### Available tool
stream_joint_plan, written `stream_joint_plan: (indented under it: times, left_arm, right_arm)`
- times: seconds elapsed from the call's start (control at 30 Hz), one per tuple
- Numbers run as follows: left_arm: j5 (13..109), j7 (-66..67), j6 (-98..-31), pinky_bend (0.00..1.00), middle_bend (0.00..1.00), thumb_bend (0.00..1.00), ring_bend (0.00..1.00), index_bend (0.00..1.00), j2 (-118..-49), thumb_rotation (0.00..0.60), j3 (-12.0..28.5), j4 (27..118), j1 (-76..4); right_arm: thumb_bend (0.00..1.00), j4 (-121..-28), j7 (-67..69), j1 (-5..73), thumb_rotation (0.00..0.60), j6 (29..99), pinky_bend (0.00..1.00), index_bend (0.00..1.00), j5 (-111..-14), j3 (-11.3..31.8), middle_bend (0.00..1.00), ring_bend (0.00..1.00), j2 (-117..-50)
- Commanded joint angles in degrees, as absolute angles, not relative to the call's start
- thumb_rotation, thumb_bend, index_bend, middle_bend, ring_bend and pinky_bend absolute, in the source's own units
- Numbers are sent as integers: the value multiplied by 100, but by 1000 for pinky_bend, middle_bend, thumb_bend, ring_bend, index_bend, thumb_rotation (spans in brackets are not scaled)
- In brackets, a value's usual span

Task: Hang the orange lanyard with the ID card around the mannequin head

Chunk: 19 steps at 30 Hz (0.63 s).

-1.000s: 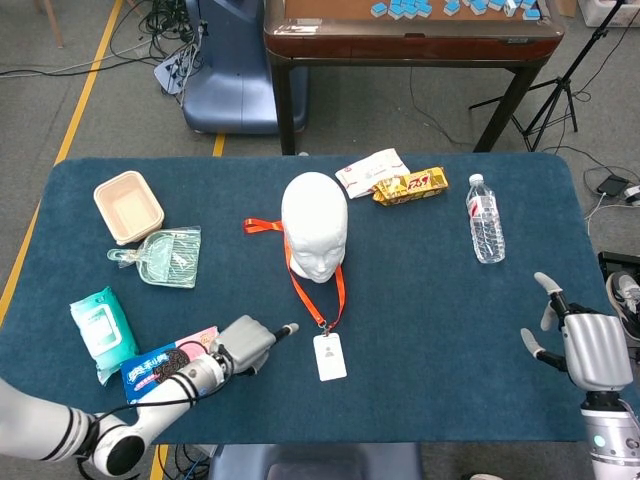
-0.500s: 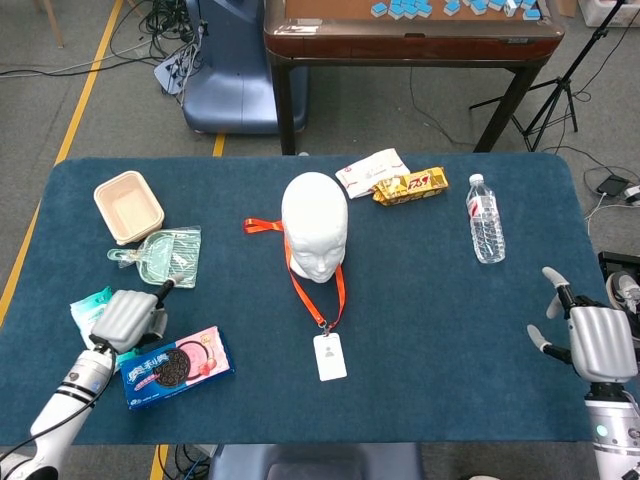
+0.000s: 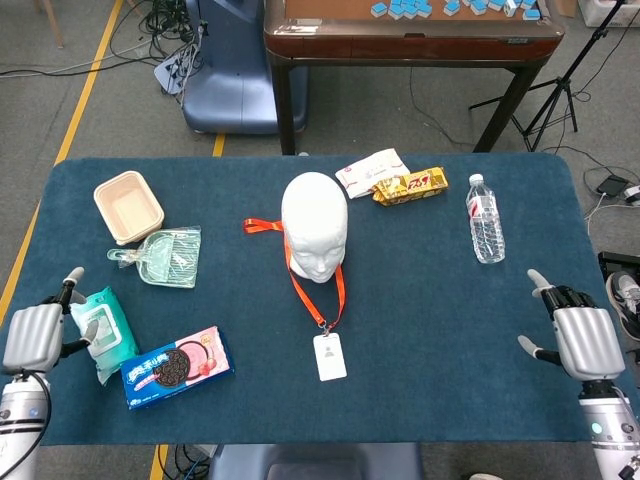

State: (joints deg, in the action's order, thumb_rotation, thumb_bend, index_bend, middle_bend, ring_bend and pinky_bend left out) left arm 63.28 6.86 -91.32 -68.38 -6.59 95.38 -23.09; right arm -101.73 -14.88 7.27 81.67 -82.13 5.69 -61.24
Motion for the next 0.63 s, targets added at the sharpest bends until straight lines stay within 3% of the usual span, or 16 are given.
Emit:
stream_joint_plan:
  times: [0.03,0.2,0.63]
  left_arm:
    - [6611,692,-9428,545,384,305,425,109,-7013,540,-596,9427,-1970]
    - [6905,858,-9513,542,384,305,425,108,-7024,597,-640,9545,-1689]
    - [7443,934,-9654,534,384,305,425,109,-7128,600,-378,9579,-1195]
  right_arm:
    - [163,-9971,-1325,784,600,8147,321,92,-8387,521,334,263,-6177]
    - [163,-9855,-1156,804,600,8202,321,92,-8571,487,334,263,-6241]
    - [163,-9920,-1155,851,600,8120,321,92,-8734,371,335,263,-6261]
